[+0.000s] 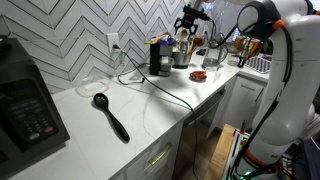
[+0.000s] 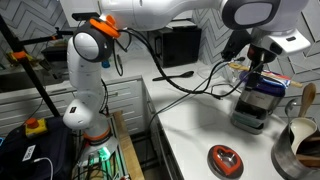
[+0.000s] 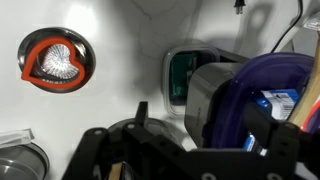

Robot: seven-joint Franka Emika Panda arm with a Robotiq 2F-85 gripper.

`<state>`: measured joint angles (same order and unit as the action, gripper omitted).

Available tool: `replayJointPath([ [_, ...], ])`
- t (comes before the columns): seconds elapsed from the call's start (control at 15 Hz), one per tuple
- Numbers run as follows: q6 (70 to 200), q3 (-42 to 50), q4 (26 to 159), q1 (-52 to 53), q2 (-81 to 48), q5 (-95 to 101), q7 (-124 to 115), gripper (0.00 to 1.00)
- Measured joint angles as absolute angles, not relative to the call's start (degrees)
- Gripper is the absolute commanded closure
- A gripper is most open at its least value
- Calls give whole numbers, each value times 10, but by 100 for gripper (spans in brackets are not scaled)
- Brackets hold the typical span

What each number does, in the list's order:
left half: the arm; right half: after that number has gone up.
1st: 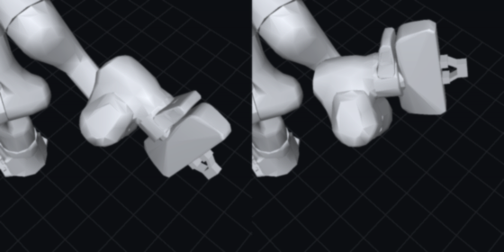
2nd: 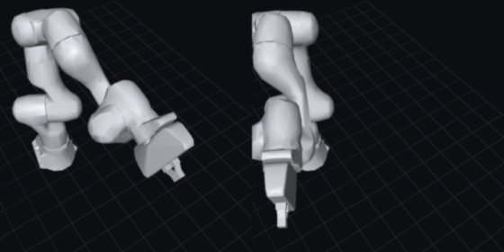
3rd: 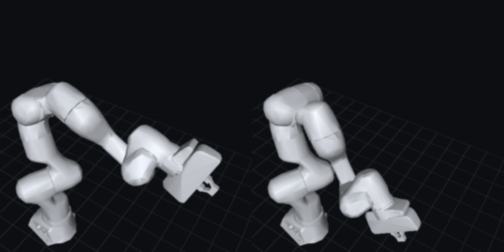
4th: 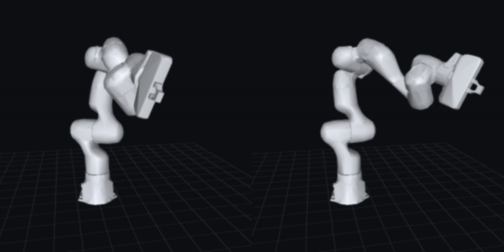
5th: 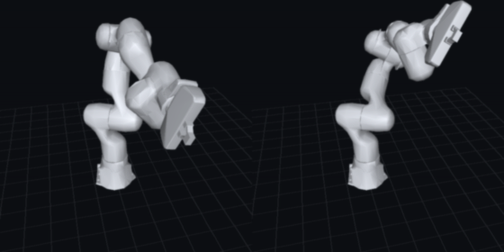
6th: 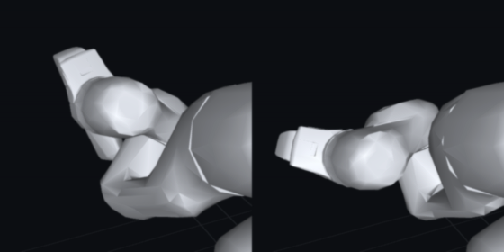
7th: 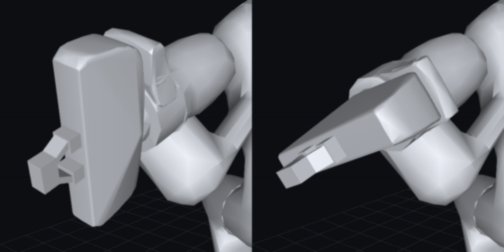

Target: Remove the blue lid from the coffee marker top and put it on the counter top

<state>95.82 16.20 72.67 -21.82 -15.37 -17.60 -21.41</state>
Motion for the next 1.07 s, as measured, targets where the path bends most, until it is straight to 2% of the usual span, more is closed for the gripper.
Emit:
replayJointPath([
  [0.07, 958, 162, 718, -219, -164, -176, -215, 44],
  [0.13, 958, 162, 710, -220, -174, -176, -217, 47],
  [0.27, 958, 162, 697, -220, -190, -176, -220, 38],
  [0.33, 959, 162, 691, -220, -197, -178, -221, 26],
  [0.4, 960, 162, 687, -220, -202, -182, -221, 25],
  [0.53, 961, 162, 677, -220, -208, -194, -221, 17],
  [0.67, 961, 161, 669, -220, -209, -202, -222, 22],
  [0.73, 961, 161, 664, -220, -211, -204, -223, 30],
  [0.93, 961, 161, 649, -220, -221, -208, -233, 46],
  [1.07, 961, 160, 639, -219, -232, -208, -244, 48],
])
